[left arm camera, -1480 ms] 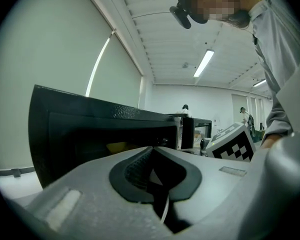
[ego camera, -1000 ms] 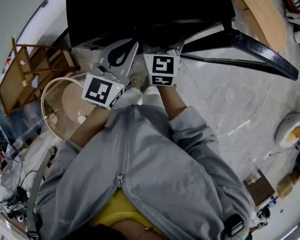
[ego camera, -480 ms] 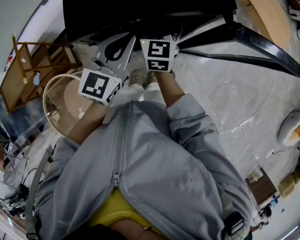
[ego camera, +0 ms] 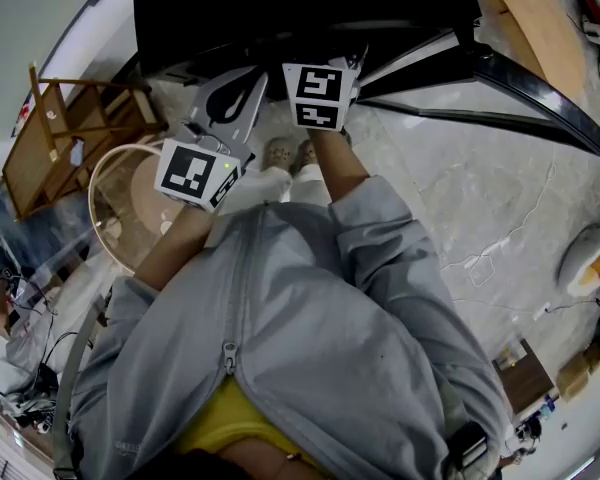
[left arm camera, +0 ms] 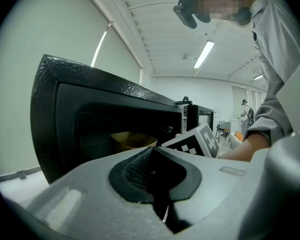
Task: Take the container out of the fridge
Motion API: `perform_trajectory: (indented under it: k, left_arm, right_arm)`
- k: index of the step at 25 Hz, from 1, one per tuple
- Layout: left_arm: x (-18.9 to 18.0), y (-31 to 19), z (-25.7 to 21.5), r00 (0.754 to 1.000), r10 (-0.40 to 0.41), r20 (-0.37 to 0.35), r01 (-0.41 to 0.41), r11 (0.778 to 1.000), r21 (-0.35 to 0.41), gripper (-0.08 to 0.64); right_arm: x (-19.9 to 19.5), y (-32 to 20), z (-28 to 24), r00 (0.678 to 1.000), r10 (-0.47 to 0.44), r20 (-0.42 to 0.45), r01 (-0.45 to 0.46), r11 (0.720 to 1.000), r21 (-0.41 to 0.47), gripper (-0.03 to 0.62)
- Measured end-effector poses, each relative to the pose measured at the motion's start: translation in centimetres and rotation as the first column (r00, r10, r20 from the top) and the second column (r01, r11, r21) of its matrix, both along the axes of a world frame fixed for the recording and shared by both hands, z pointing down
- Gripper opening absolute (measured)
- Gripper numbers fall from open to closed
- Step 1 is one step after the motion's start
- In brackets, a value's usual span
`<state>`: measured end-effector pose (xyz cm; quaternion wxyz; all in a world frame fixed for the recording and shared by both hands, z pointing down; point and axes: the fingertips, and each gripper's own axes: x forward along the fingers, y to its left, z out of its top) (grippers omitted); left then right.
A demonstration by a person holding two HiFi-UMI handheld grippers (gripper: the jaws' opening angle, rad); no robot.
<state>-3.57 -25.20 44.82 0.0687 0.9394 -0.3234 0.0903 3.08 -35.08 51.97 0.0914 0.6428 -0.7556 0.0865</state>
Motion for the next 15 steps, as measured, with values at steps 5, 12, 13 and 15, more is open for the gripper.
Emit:
perform_trajectory:
  k: [5, 12, 13, 15]
  left_arm:
    - [-0.4, 0.1, -0.1, 1.0, 0.0, -0.009, 0.0, 1.0, 0.0, 0.005]
    - [0.2, 0.5, -0.8, 0.999, 0.025, -0.036, -0.025, 1.0, 0.011, 0.005]
    - [0.4, 0.6, -0.9, 0.999, 0.032, -0.041, -0.031, 0.999, 0.014, 0.005]
    - [0.6, 0.8, -1.2, 0.998, 0.044, -0.051, -0.043, 0.999, 0.02, 0.005]
  right_arm:
    - [0.2, 1.0, -0.9, 1.0, 0.011, -0.01, -0.011, 1.0, 0.025, 0.456]
    - [1.2, 4.1, -2.5, 0.999, 0.051, -0.005, -0.051, 0.998, 0.039, 0.454]
    - [1.3, 4.6, -2.7, 0.998, 0.057, -0.006, -0.057, 0.998, 0.038, 0.454]
    - [1.4, 5.7, -3.1, 0.998, 0.063, -0.014, -0.062, 0.997, 0.033, 0.454]
